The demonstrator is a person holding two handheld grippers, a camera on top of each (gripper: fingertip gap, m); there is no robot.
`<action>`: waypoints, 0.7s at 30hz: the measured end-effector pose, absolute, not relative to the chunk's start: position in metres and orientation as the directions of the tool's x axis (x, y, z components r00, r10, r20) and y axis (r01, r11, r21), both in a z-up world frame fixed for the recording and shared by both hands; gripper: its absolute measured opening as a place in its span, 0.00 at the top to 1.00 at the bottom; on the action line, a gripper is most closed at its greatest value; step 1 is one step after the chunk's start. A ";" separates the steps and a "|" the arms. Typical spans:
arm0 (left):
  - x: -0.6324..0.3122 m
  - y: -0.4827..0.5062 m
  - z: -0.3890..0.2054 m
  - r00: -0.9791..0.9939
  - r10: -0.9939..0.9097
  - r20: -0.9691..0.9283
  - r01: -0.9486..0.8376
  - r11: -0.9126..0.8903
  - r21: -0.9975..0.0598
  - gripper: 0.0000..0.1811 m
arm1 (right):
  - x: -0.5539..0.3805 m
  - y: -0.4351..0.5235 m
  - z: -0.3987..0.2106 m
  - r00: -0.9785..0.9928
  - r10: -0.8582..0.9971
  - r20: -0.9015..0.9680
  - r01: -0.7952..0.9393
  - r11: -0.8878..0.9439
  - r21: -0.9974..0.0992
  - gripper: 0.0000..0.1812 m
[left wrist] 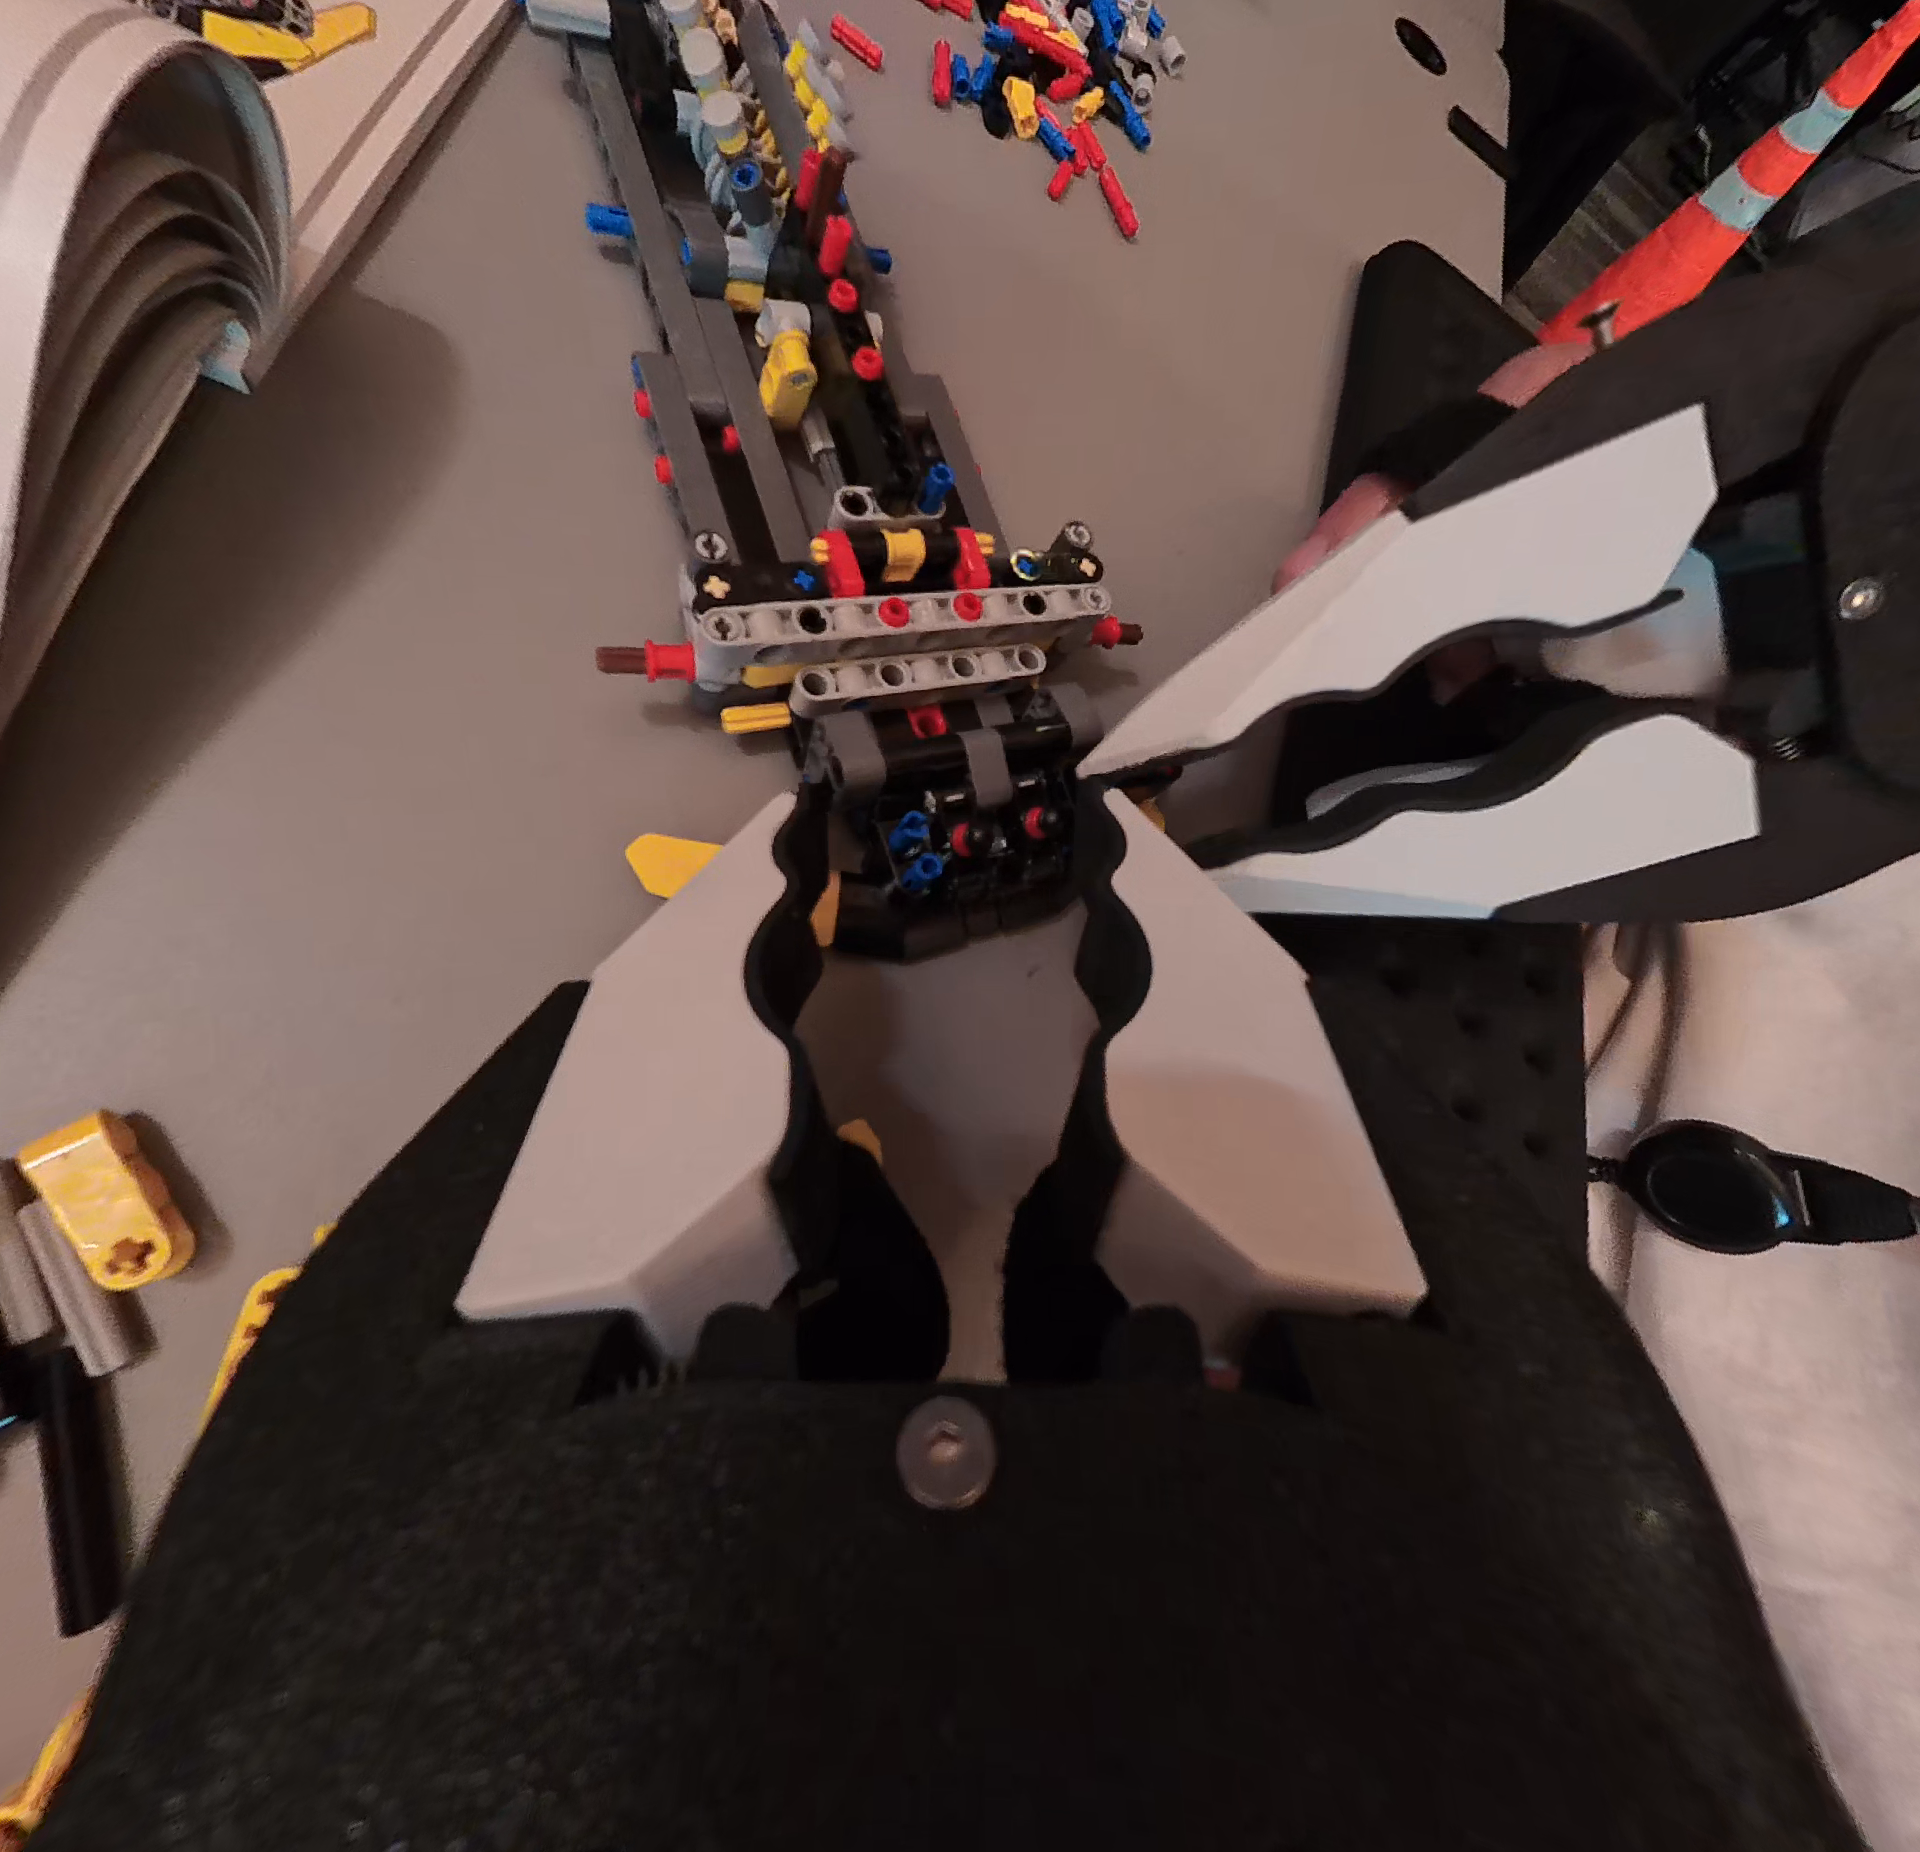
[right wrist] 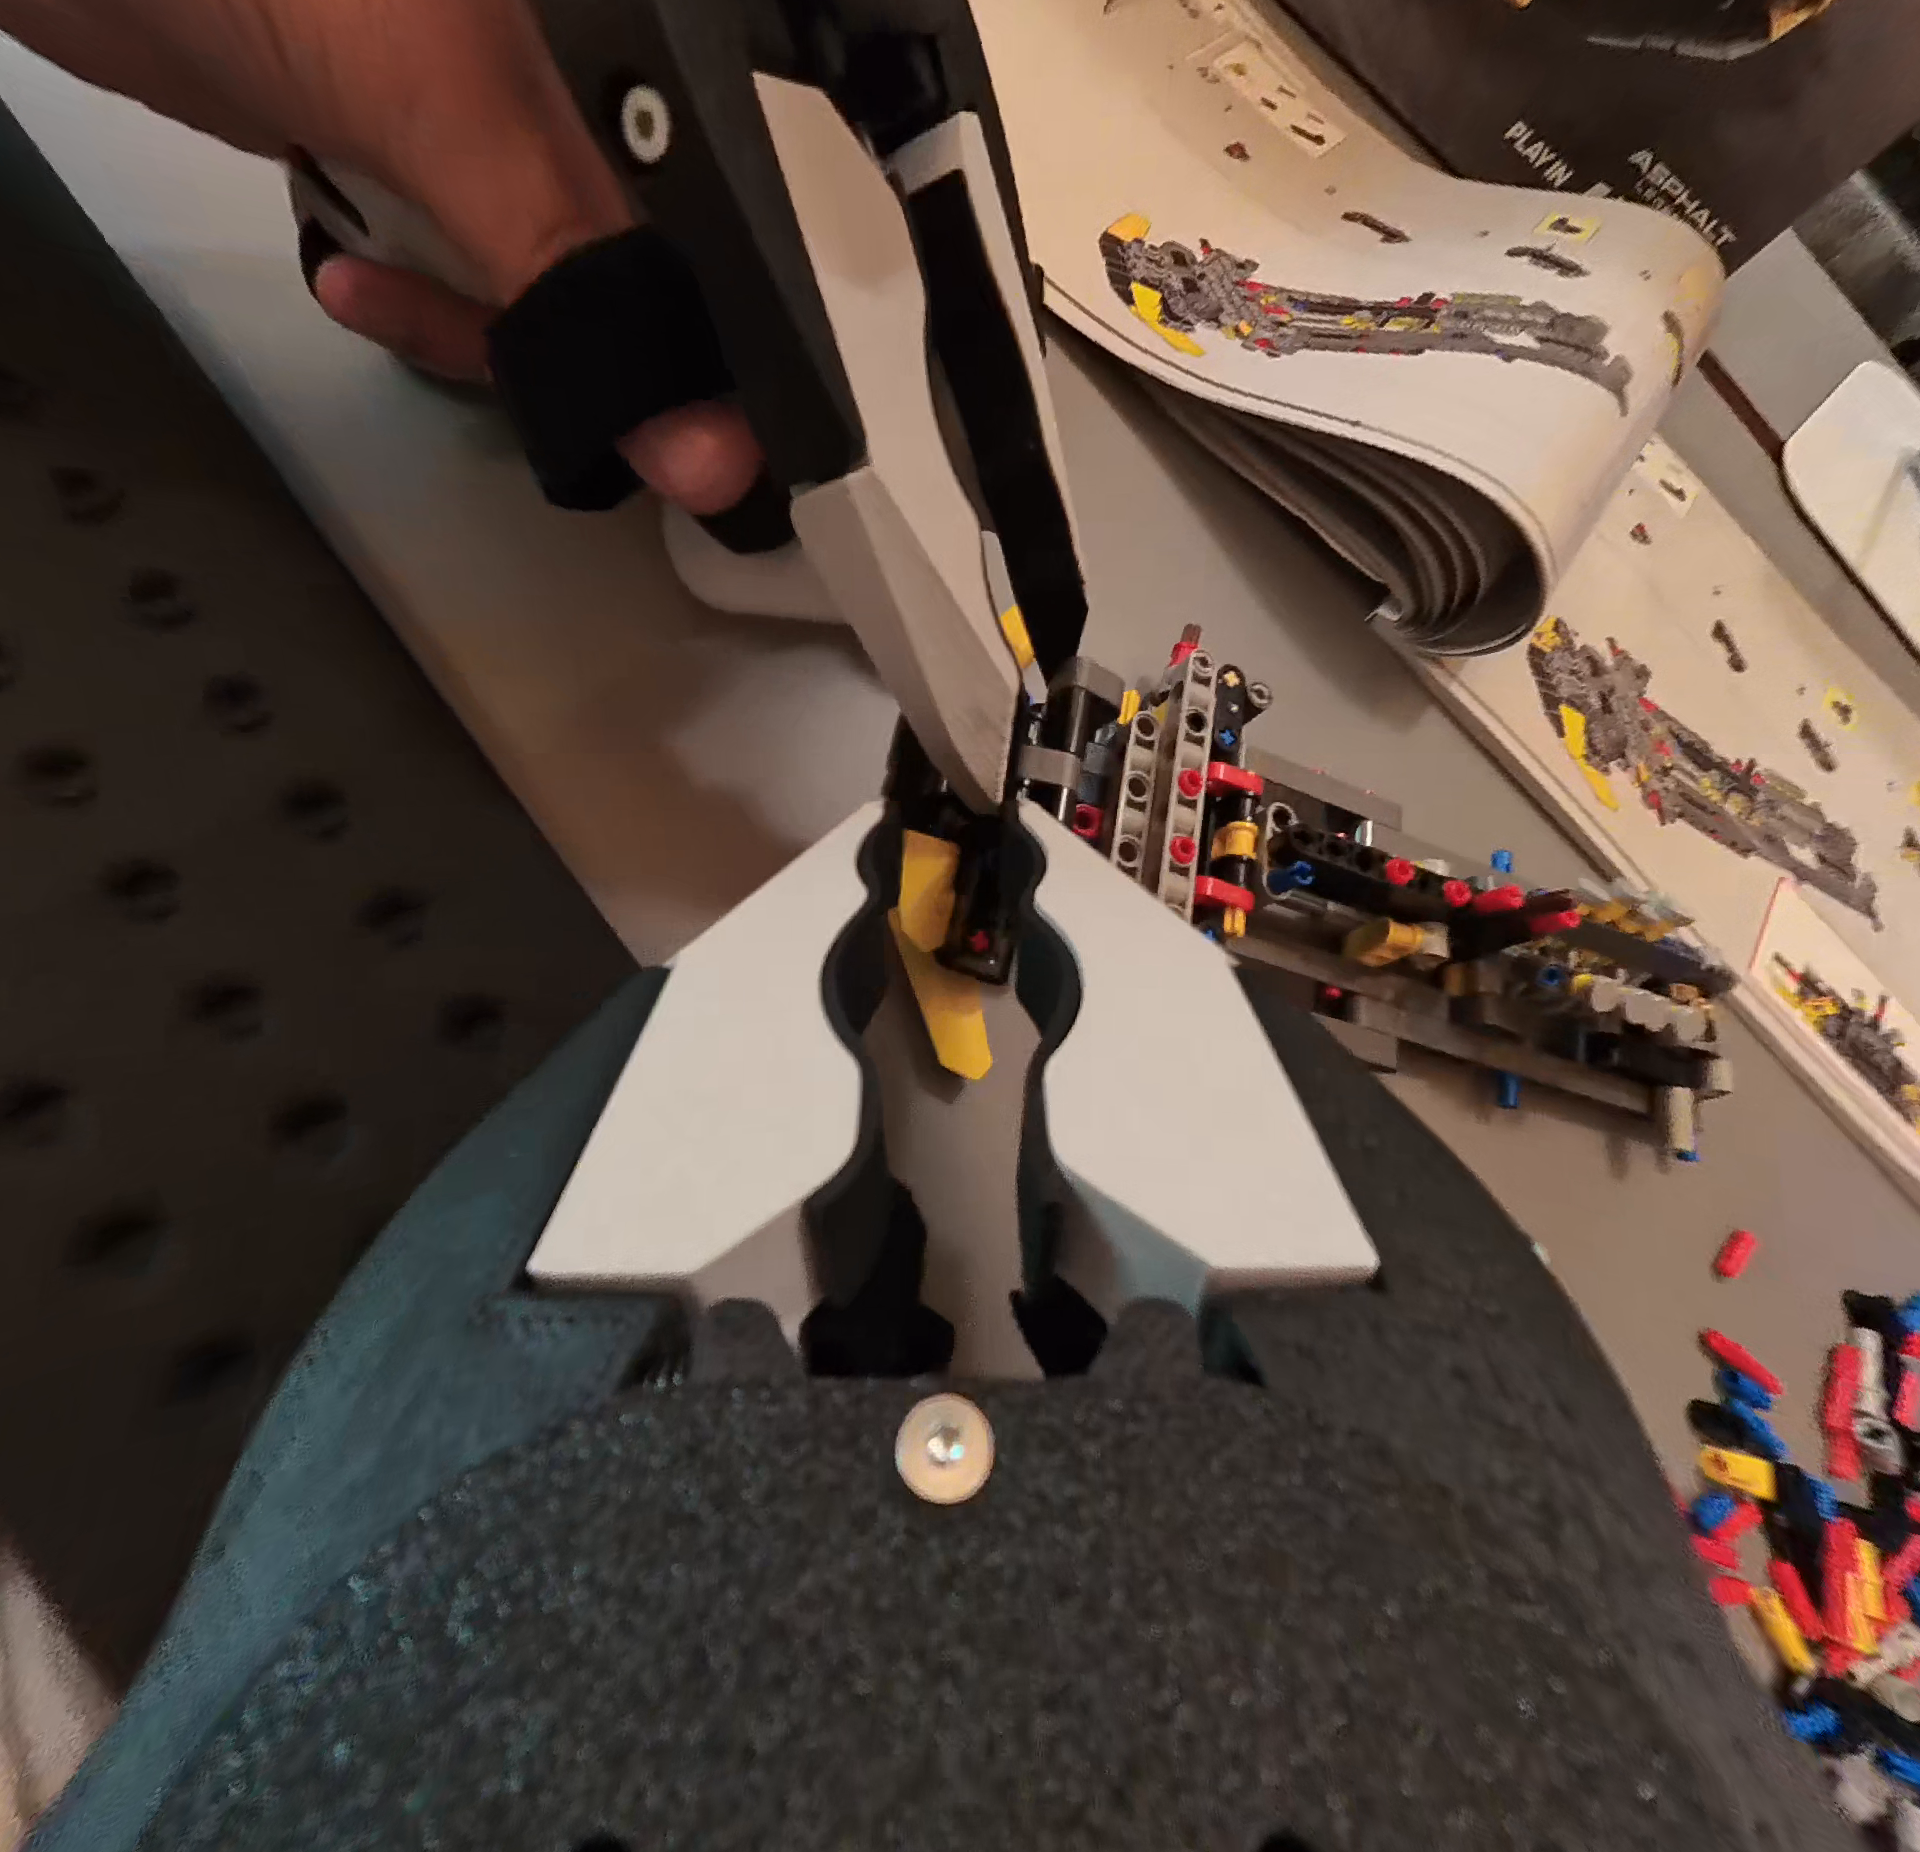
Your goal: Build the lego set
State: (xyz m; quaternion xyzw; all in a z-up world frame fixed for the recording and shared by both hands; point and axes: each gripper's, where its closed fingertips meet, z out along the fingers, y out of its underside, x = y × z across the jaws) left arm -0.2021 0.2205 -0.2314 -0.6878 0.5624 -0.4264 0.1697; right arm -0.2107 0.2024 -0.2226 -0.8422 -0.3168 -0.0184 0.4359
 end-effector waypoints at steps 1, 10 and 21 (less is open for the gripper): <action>-0.202 0.220 -0.232 0.004 -0.912 0.410 -0.631 -0.320 -0.707 0.75 | -0.210 0.203 -0.223 0.787 0.517 0.336 0.572 -0.409 -0.711 0.92; -0.206 0.224 -0.229 0.011 -0.843 0.538 -0.623 -0.427 -0.655 0.81 | -0.210 0.205 -0.224 0.674 0.502 0.541 0.723 -0.300 -0.622 0.94; -0.208 0.218 -0.236 -0.001 -0.867 0.499 -0.664 -0.373 -0.649 0.87 | -0.208 0.204 -0.225 0.665 0.475 0.577 0.737 -0.292 -0.610 0.95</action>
